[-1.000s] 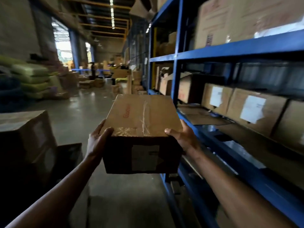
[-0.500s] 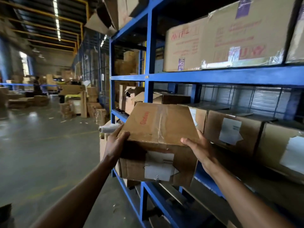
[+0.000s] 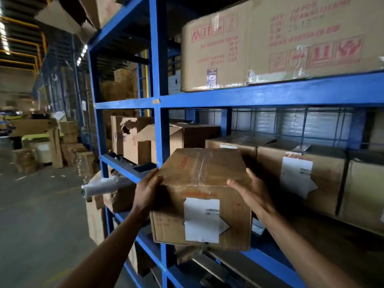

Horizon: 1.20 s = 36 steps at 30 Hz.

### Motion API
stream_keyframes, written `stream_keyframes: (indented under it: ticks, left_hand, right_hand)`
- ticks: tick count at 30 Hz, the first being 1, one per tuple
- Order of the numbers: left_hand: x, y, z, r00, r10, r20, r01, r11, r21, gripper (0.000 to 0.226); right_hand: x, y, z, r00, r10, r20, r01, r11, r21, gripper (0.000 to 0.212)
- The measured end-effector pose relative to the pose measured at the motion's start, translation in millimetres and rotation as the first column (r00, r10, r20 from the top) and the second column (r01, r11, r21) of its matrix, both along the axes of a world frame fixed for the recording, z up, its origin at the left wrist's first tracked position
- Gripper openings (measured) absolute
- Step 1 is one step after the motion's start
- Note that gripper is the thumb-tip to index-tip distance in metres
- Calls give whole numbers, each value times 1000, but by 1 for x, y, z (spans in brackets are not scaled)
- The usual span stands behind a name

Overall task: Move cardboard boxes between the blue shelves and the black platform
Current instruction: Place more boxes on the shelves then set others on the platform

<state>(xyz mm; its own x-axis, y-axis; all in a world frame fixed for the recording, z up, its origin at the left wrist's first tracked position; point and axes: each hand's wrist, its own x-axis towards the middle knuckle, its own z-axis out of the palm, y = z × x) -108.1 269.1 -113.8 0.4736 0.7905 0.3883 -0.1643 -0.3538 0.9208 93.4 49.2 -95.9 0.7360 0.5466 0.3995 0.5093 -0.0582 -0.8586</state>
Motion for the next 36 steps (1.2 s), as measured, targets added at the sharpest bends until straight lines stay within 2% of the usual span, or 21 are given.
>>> stream_keyframes:
  ticks: [4,8,10,12,16,22,24,25,27,29,30,31,33,35,36]
  left_hand:
    - [26,45,6,999,-48,-17,48,999,1,47]
    - [48,96,11,993,-119,-16,119,993,-8,38]
    - [60,117,13,991,-136,-3,136,991,18,34]
    - [72,135,15,989,-149,0,148,987,57,33]
    - [92,165,11,979,-204,9,202,974,104,40]
    - [97,187,4,968,-247,31,234,945,227,53]
    - [92,186,1,965,-261,23,245,930,274,64]
    - [88,186,-2,961,-276,10,261,922,287,73]
    - [83,188,-14,956,-293,-26,285,902,324,94]
    - [78,189,-30,967,-243,-76,252,871,422,113]
    - [76,190,-40,978,-184,-95,206,838,506,120]
    - [74,192,-52,988,-116,-97,151,774,614,122]
    - [75,194,-81,996,-16,-84,78,562,823,115]
    - [79,195,-107,990,61,-131,100,367,925,110]
    - [82,197,-115,984,99,-150,113,307,945,112]
  right_hand:
    - [-1,21,5,999,-39,-12,39,999,6,88]
    - [-7,49,0,995,-102,10,102,995,8,83]
    - [-9,63,-4,988,-152,25,152,988,4,71]
    - [-11,77,-3,981,-193,10,193,981,26,70]
    - [-9,100,-9,964,-265,-2,265,964,30,91]
    - [-18,121,-10,932,-361,-30,362,932,35,99]
    - [-24,123,-12,905,-426,5,426,905,18,104]
    - [-29,124,-14,870,-486,83,488,873,-3,106]
    - [-41,125,-20,749,-559,356,610,791,-40,113]
    - [-50,128,-31,527,-467,710,696,716,-45,111]
    - [-53,131,-38,418,-386,823,725,687,-46,110]
    - [-55,134,-47,340,-321,884,748,661,-48,108]
    - [-53,138,-66,259,-227,939,759,649,-53,106]
    - [-49,142,-82,220,-152,963,761,645,-72,109]
    - [-46,143,-87,207,-117,971,765,638,-87,112]
